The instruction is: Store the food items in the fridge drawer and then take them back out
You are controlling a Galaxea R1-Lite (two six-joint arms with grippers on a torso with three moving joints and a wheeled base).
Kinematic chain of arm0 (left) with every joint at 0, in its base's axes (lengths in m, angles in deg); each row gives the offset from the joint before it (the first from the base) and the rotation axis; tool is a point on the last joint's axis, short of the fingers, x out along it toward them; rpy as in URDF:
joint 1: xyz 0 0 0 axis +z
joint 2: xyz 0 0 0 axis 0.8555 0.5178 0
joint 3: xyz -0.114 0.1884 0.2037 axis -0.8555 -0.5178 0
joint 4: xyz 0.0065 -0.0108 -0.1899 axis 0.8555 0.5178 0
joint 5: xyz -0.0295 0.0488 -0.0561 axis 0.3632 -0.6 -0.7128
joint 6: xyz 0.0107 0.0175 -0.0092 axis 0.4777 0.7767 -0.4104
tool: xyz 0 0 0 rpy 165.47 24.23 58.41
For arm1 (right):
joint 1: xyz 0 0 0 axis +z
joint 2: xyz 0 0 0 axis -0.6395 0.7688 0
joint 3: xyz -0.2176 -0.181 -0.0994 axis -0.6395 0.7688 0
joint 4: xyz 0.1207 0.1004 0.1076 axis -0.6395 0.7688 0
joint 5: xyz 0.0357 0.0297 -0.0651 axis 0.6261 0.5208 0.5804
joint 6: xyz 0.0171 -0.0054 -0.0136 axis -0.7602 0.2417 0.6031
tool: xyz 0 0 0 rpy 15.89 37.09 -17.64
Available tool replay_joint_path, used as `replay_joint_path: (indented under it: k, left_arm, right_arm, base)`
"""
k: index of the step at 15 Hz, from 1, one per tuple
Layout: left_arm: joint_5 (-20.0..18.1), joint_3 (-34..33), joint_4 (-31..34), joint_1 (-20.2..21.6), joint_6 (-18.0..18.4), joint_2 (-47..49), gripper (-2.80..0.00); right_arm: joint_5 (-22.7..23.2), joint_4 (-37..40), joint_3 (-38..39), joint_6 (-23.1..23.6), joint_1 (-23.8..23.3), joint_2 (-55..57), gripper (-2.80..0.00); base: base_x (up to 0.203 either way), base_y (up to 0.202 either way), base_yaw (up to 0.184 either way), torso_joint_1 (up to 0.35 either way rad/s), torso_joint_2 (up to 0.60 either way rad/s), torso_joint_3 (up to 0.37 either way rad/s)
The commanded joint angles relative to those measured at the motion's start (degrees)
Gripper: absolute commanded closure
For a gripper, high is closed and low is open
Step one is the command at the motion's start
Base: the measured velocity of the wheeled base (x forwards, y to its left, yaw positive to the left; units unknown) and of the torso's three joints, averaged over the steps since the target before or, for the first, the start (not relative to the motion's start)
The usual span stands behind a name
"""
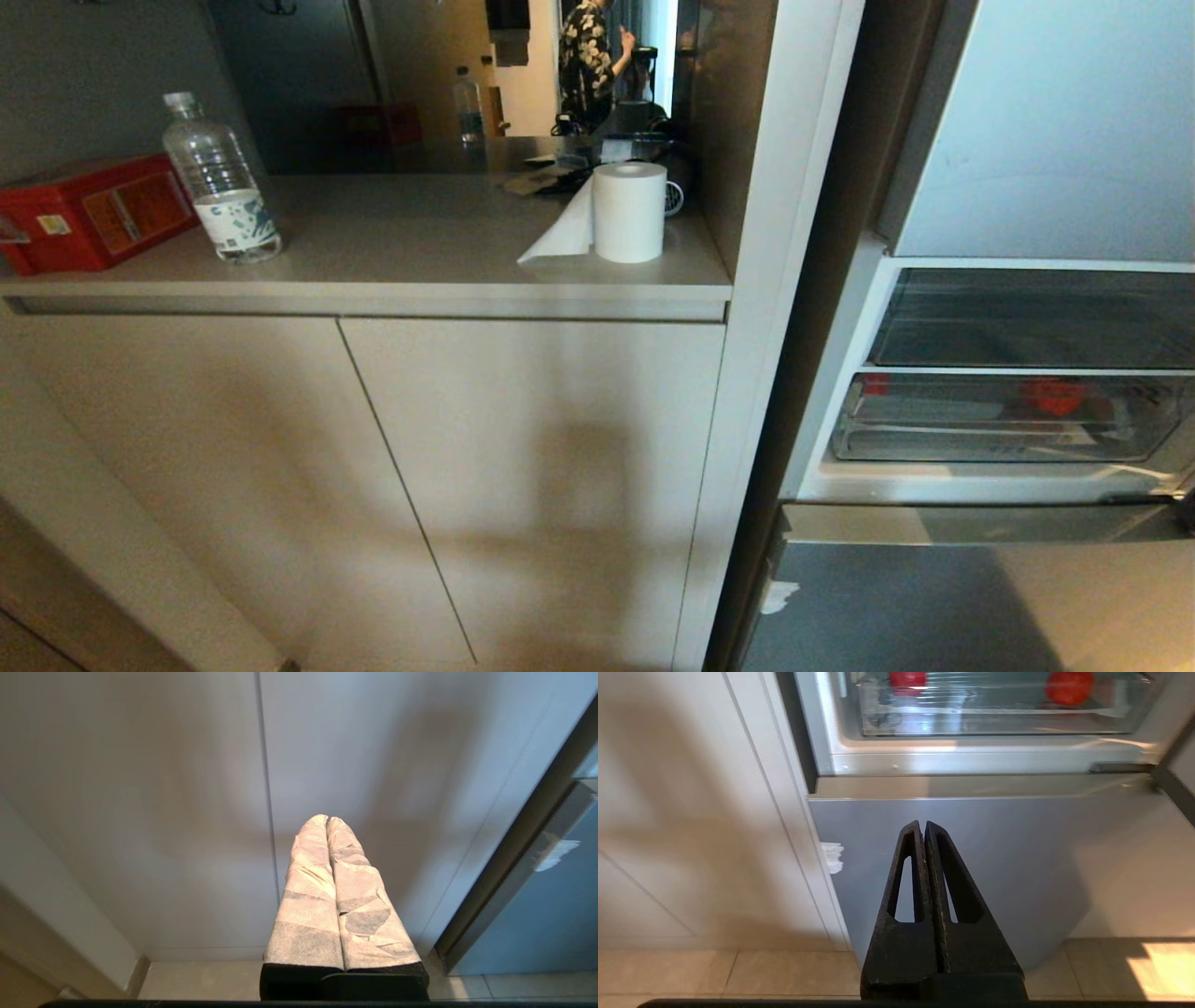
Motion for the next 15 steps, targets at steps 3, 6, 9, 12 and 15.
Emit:
replay_joint_path:
  k: [3,6,9,12,15]
  left_arm:
    - [0.01,-0.09,0.01,0.00,-0.01,0.05,0.00]
    - [0.01,-0.09,-0.07,0.00,-0.01,0.05,0.00]
    - [0.01,-0.09,0.01,0.00,-0.01,0.05,0.00]
    - [0.01,-0.09,0.01,0.00,-0.01,0.05,0.00]
    - [0.01,-0.09,0.01,0.00,-0.01,0.05,0.00]
  right_arm:
    - [1.50,0.09,0.00,3.63,0.02,0.07,0.00]
    - [1.74,0.54,-2.20,3.93,0.02,1.88,0.00]
    - [1.76,0.63,-8.45,1.90,0.02,15.96,0.00]
    - [1.88,-1.68,-15.56,-1.62,0.04,36.74,0.00]
    - [1.97,-11.37,-18.28,-3.43,0.09,54.27,0.00]
  base:
    - [0.000,0.000,0.000,0.000,0.00,0.000]
    - [0.000,0.000,0.000,0.000,0.00,0.000]
    - [0.000,0.000,0.000,0.000,0.00,0.000]
    - [0.000,0.000,0.000,0.000,0.00,0.000]
    - [0.000,0.000,0.000,0.000,0.00,0.000]
